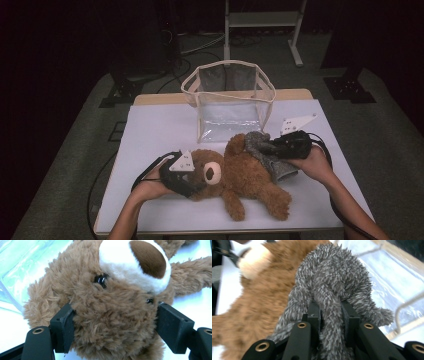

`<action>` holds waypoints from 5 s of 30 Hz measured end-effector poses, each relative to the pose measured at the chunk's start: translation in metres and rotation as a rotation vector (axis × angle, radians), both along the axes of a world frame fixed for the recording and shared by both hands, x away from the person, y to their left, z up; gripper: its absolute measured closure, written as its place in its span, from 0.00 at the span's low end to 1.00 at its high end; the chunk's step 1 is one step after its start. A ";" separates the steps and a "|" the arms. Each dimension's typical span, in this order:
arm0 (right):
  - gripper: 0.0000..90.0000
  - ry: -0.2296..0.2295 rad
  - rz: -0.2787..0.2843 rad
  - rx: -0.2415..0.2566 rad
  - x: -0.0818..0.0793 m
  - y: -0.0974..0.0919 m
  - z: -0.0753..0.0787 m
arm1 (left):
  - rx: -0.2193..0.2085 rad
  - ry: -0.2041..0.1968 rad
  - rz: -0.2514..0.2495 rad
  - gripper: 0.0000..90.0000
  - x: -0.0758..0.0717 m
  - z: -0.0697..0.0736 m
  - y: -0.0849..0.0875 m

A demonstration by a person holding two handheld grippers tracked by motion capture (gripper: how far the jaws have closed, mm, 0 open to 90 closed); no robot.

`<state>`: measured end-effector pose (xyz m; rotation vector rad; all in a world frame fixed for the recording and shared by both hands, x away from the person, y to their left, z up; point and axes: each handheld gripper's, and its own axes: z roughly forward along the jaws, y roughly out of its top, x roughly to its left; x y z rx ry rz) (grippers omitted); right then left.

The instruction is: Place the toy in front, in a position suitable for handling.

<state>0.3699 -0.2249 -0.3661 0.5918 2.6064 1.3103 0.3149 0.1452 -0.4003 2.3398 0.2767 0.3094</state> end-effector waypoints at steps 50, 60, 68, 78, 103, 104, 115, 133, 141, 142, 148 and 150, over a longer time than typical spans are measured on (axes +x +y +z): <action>0.82 -0.072 0.138 -0.025 -0.070 0.033 -0.006 | -0.057 0.078 0.115 0.37 0.010 0.008 -0.010; 0.83 -0.018 0.082 -0.003 -0.049 0.016 -0.002 | -0.075 0.115 0.104 0.37 0.012 0.007 -0.017; 0.83 -0.064 0.193 -0.100 -0.064 0.075 0.015 | -0.067 0.107 0.112 0.38 0.012 0.008 -0.020; 0.83 -0.020 0.178 -0.178 -0.083 0.072 -0.020 | -0.071 0.119 0.114 0.37 0.016 0.007 -0.016; 0.83 -0.022 0.201 -0.225 -0.101 0.075 -0.025 | -0.082 0.131 0.106 0.33 0.013 0.005 -0.014; 0.83 -0.022 0.198 -0.198 -0.101 0.070 -0.020 | -0.082 0.132 0.104 0.33 0.014 0.005 -0.014; 0.82 -0.109 0.095 -0.130 -0.051 0.057 0.036 | -0.088 0.111 0.068 0.31 0.009 0.004 -0.012; 0.82 -0.044 0.149 -0.150 -0.043 0.088 0.016 | -0.051 0.050 0.007 0.29 0.004 0.014 -0.030; 0.83 -0.013 0.125 -0.140 -0.031 0.058 0.020 | -0.074 0.056 0.007 0.30 0.003 0.009 -0.026; 0.82 -0.012 0.105 -0.135 -0.029 0.051 0.023 | -0.073 0.054 0.007 0.30 0.003 0.010 -0.027; 0.82 0.062 0.038 -0.087 -0.015 0.022 0.018 | -0.090 0.050 -0.007 0.30 0.003 0.017 -0.023; 0.82 0.075 0.045 -0.068 -0.017 0.019 0.013 | -0.096 0.045 -0.013 0.30 0.004 0.020 -0.022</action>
